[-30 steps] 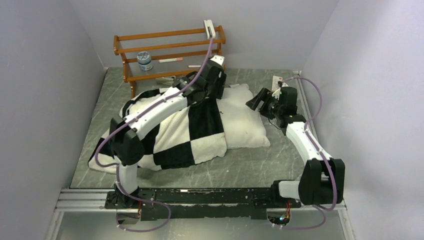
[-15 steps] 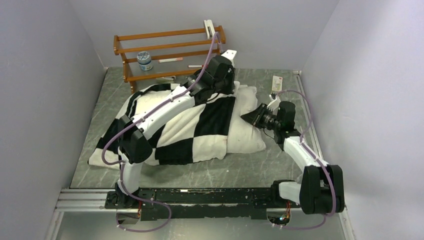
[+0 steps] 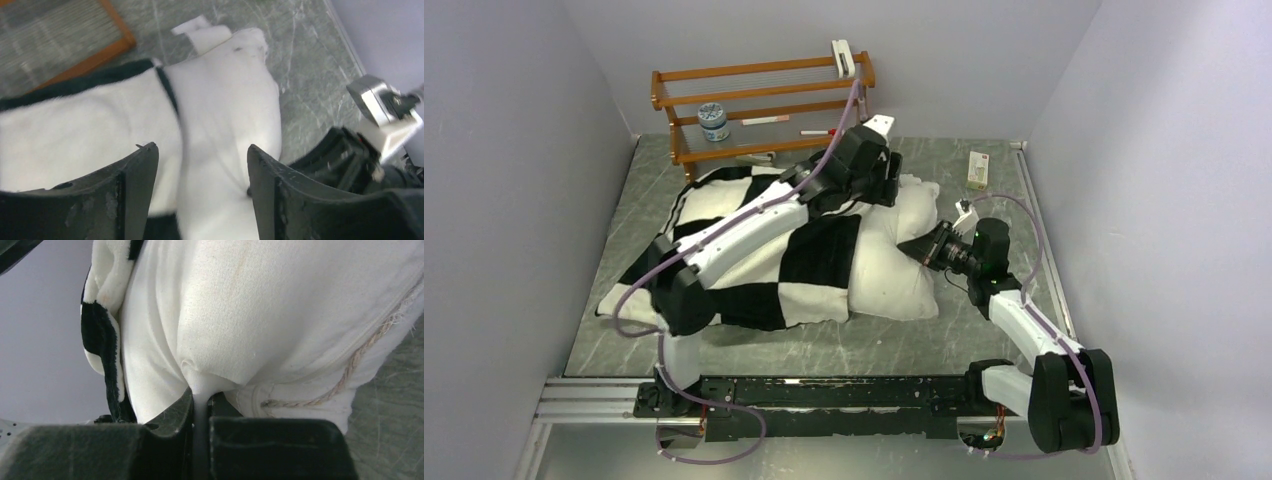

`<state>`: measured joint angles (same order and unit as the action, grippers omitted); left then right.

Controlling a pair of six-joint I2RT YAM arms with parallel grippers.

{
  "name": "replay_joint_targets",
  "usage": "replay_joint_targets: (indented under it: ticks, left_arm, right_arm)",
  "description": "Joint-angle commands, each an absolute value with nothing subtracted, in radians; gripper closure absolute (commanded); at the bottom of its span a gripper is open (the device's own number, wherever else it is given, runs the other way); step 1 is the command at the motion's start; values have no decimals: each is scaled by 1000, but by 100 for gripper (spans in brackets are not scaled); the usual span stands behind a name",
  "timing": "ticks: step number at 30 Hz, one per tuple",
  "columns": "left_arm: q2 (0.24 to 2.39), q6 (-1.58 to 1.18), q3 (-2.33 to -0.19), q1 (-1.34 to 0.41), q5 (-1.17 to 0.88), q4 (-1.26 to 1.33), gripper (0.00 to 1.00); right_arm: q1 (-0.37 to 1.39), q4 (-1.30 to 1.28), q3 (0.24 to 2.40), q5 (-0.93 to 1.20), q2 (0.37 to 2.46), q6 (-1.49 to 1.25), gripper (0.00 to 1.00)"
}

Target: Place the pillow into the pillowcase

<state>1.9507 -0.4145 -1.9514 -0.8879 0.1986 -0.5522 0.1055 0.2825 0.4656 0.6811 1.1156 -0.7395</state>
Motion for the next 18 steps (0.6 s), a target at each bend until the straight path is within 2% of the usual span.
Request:
replay_joint_targets:
  ticks: [1, 9, 16, 18]
  left_arm:
    - [1727, -395, -1825, -934, 337, -693, 28]
    - [1511, -567, -1501, -1118, 494, -851, 29]
    - [1582, -707, -1351, -1197, 636, -878, 25]
    - [1614, -721, -1330, -1200, 692, -872, 28]
  right_arm:
    - [138, 307, 424, 725, 1081, -787, 98]
    - [222, 324, 404, 634, 1065, -868, 99]
    - [327, 365, 370, 546, 1022, -928, 99]
    - [332, 375, 358, 549, 1013, -941, 99]
